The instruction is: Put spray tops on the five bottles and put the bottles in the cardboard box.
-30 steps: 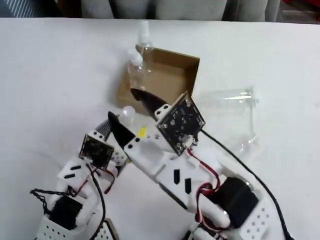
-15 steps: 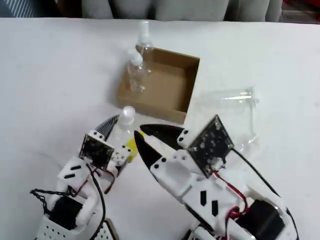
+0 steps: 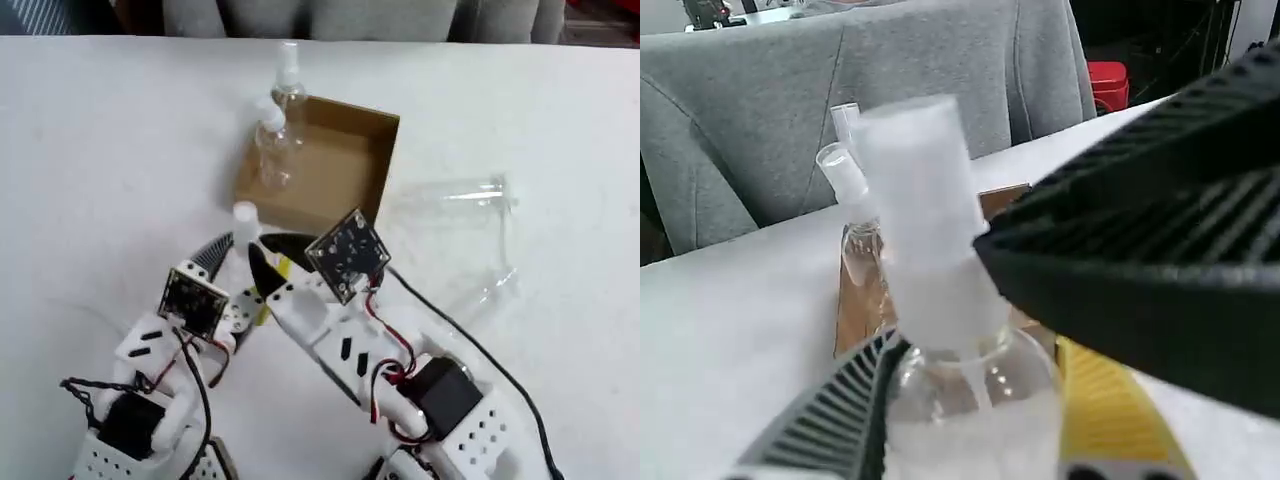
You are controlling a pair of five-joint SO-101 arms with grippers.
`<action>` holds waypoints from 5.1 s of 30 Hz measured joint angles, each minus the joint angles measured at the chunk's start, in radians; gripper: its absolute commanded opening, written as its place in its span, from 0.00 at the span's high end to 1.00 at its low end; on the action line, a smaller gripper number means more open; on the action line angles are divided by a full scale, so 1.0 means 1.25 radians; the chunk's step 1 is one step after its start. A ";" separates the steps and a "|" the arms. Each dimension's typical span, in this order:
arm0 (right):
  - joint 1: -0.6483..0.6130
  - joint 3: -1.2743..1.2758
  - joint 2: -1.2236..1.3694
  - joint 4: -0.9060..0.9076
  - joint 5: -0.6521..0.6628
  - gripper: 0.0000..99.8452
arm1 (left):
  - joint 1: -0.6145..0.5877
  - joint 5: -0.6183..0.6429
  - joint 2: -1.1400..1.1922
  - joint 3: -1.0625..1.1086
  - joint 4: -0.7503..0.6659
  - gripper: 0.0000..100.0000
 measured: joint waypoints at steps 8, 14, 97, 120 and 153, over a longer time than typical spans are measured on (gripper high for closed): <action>0.001 0.000 -0.015 0.052 0.000 0.98 | 0.000 -0.001 0.000 0.000 0.000 0.98; 0.069 0.000 -0.163 0.221 0.000 0.98 | 0.000 -0.001 0.000 0.000 -0.006 0.98; 0.465 0.638 -0.492 0.189 0.000 0.98 | -0.129 0.000 1.457 -0.361 -1.268 0.98; 0.465 0.638 -0.492 0.189 0.000 0.98 | -0.135 0.000 1.626 -0.401 -1.297 0.98; 0.465 0.638 -0.492 0.190 0.000 0.98 | -0.167 0.000 1.640 -0.398 -1.300 0.70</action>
